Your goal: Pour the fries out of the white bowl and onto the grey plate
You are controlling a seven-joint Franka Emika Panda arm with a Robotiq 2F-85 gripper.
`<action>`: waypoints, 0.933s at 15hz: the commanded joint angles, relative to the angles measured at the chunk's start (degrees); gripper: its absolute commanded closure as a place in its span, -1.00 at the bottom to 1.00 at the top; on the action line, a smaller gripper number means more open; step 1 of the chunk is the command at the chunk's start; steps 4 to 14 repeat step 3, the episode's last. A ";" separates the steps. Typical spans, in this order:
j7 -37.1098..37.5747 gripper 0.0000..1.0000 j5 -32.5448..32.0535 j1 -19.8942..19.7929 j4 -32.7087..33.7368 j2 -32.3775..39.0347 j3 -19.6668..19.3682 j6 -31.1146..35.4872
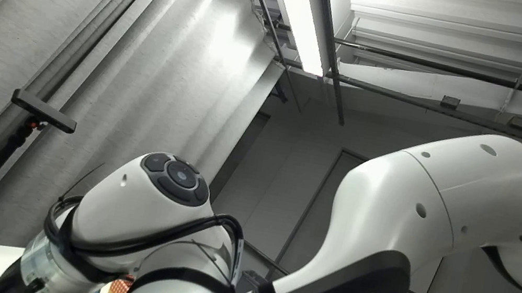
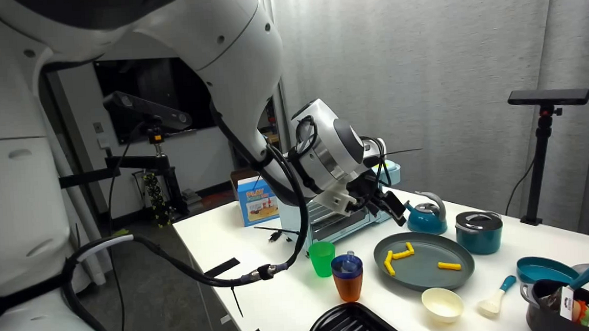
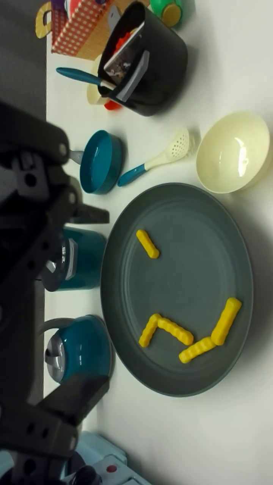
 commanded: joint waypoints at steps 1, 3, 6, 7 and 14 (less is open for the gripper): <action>-0.09 -1.00 0.00 0.00 0.00 -0.02 0.00 0.00; -0.14 -1.00 0.00 0.00 0.00 -0.04 0.00 0.00; -0.14 -1.00 0.00 0.00 0.00 -0.04 0.00 0.00; -0.14 -1.00 0.00 0.00 0.00 -0.04 0.00 0.00; -0.14 -1.00 0.00 0.00 0.00 -0.04 0.00 0.00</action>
